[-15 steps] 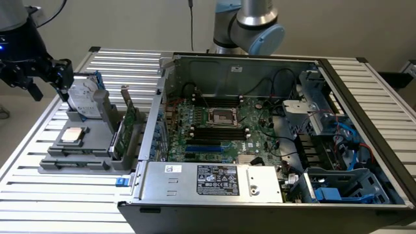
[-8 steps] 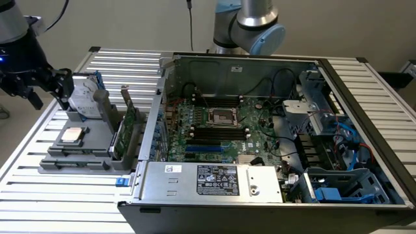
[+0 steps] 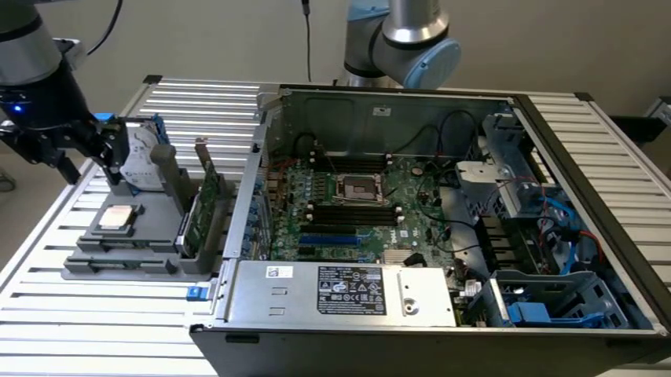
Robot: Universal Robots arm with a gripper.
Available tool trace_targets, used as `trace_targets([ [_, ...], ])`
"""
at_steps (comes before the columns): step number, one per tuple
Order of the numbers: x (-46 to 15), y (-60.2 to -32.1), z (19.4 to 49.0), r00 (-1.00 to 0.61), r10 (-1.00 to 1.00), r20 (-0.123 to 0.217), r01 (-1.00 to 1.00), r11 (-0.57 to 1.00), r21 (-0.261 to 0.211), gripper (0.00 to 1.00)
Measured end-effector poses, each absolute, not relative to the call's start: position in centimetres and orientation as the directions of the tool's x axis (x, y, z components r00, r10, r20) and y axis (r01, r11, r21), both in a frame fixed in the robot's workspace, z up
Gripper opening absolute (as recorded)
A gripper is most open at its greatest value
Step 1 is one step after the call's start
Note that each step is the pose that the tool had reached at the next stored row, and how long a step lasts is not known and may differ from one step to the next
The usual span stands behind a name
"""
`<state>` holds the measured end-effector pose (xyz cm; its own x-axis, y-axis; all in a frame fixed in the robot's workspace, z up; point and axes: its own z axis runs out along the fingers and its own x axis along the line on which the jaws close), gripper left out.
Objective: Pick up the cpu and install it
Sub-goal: 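Pick up the cpu and move it towards the insertion slot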
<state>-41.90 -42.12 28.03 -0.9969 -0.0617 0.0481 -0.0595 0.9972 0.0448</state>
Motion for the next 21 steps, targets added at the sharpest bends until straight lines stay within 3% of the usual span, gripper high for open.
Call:
trace_targets([
  [8, -41.9, -42.1, 26.6, -0.997, -0.058, 0.048, -0.056, 0.997, 0.045, 0.64],
  [9, -41.9, -42.1, 26.4, -0.997, -0.057, 0.048, -0.054, 0.998, 0.045, 0.70],
  [21, -42.6, -41.9, 24.2, -0.999, -0.022, 0.048, -0.020, 0.999, 0.045, 0.70],
])
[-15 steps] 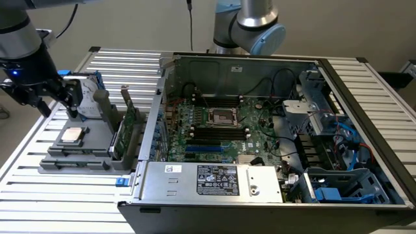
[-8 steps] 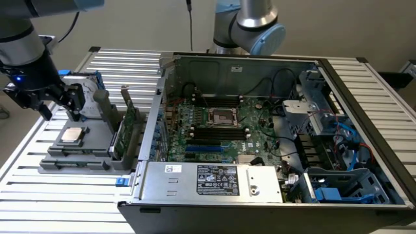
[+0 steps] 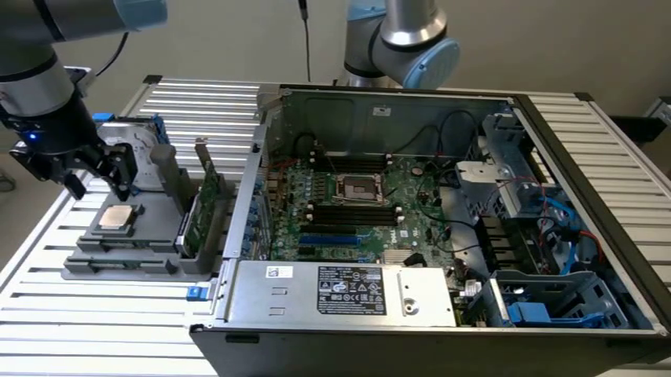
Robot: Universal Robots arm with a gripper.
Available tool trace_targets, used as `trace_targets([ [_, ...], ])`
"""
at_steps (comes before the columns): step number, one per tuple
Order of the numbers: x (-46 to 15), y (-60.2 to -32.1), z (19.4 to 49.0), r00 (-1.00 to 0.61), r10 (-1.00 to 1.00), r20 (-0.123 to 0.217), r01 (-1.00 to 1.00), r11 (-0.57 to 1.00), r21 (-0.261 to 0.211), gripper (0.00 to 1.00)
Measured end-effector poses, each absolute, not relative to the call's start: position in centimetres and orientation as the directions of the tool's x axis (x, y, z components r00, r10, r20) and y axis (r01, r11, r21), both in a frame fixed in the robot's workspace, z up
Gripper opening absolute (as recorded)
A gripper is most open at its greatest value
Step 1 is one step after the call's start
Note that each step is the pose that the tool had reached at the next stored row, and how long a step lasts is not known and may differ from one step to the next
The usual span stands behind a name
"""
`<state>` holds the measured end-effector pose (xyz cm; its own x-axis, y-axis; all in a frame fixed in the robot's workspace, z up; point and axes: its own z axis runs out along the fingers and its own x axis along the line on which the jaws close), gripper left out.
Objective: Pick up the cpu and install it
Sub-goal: 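Pick up the cpu and move it towards the insertion slot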
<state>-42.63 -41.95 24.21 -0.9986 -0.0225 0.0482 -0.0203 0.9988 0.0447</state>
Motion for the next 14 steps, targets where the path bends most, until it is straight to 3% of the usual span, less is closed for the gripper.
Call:
trace_targets([
  [14, -43.1, -41.8, 21.7, -0.999, -0.010, 0.048, -0.008, 0.999, 0.045, 0.70],
])
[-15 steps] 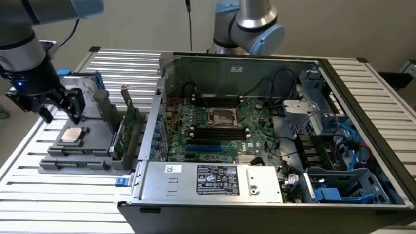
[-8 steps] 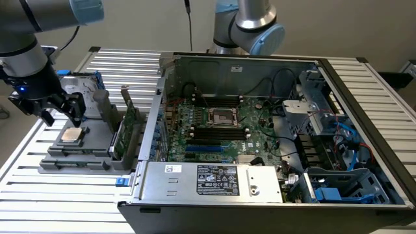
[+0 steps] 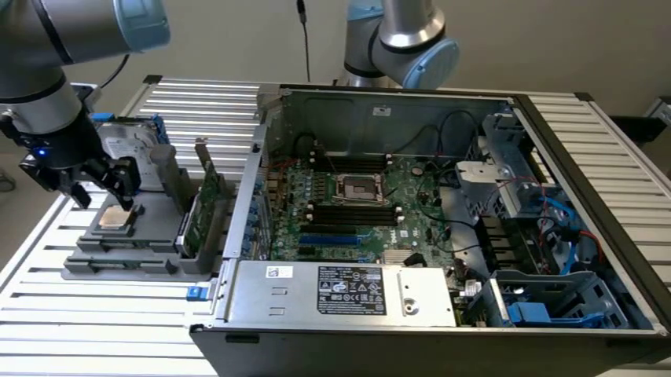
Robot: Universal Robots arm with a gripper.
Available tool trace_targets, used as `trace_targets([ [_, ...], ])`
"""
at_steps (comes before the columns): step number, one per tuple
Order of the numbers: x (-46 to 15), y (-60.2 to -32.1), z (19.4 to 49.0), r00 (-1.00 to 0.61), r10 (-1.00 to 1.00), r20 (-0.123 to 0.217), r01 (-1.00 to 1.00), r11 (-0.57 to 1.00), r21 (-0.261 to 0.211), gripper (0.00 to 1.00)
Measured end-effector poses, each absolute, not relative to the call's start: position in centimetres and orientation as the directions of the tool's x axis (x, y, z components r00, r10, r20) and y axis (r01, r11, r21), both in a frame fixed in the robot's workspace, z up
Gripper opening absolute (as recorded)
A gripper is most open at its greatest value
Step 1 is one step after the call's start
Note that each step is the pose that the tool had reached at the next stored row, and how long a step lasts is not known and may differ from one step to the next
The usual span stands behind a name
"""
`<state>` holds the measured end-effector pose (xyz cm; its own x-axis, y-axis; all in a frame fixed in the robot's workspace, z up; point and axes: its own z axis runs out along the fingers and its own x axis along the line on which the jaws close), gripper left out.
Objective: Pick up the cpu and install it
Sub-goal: 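Pick up the cpu and move it towards the insertion slot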
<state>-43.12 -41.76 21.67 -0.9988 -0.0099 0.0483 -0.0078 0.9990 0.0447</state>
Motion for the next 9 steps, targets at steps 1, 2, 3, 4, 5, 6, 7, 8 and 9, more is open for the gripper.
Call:
trace_targets([
  [1, -43.1, -41.8, 21.5, -0.999, -0.009, 0.048, -0.007, 0.999, 0.045, 0.70],
  [2, -43.1, -41.8, 21.3, -0.999, -0.009, 0.048, -0.007, 0.999, 0.045, 0.70],
  [3, -43.1, -41.8, 21.1, -0.999, -0.008, 0.048, -0.006, 0.999, 0.045, 0.70],
  [4, -43.1, -41.8, 20.9, -0.999, -0.008, 0.048, -0.006, 0.999, 0.045, 0.70],
  [5, -43.1, -41.8, 20.8, -0.999, -0.008, 0.048, -0.006, 0.999, 0.045, 0.70],
  [6, -43.1, -41.8, 20.6, -0.999, -0.008, 0.048, -0.005, 0.999, 0.045, 0.70],
  [7, -43.1, -41.8, 20.4, -0.999, -0.007, 0.048, -0.005, 0.999, 0.045, 0.70],
  [8, -43.1, -41.8, 20.2, -0.999, -0.007, 0.048, -0.005, 0.999, 0.045, 0.70],
  [9, -43.1, -41.8, 20.0, -0.999, -0.007, 0.048, -0.005, 0.999, 0.045, 0.70],
])
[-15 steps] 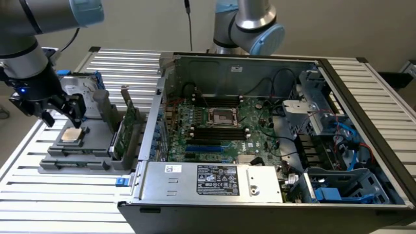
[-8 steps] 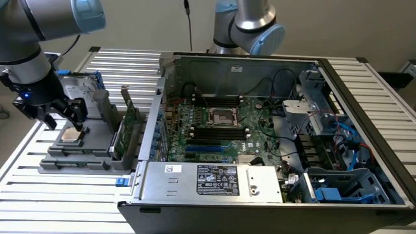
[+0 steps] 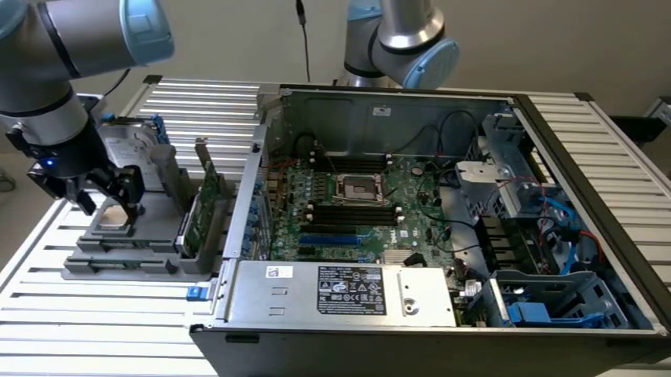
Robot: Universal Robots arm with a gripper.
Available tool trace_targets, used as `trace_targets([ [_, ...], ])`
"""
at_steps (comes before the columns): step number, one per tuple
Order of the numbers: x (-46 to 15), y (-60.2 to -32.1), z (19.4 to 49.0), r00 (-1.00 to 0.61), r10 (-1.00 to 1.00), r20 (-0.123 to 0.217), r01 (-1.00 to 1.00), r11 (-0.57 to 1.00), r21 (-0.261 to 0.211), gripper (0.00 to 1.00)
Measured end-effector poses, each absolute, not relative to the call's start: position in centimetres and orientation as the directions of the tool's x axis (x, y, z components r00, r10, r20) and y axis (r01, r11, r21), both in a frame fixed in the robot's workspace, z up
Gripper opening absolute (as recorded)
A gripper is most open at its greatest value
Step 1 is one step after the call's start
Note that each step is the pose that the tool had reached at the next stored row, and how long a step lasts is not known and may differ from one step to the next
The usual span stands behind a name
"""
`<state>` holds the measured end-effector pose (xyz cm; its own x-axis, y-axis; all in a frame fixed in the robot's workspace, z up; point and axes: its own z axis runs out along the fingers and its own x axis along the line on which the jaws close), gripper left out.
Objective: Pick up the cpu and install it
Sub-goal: 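Pick up the cpu and move it towards the insertion slot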
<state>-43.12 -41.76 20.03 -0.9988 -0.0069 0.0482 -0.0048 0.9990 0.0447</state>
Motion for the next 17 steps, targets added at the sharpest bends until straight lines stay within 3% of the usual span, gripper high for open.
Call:
trace_targets([
  [17, -43.1, -41.8, 18.8, -0.998, -0.007, 0.055, -0.004, 0.998, 0.056, 0.70],
])
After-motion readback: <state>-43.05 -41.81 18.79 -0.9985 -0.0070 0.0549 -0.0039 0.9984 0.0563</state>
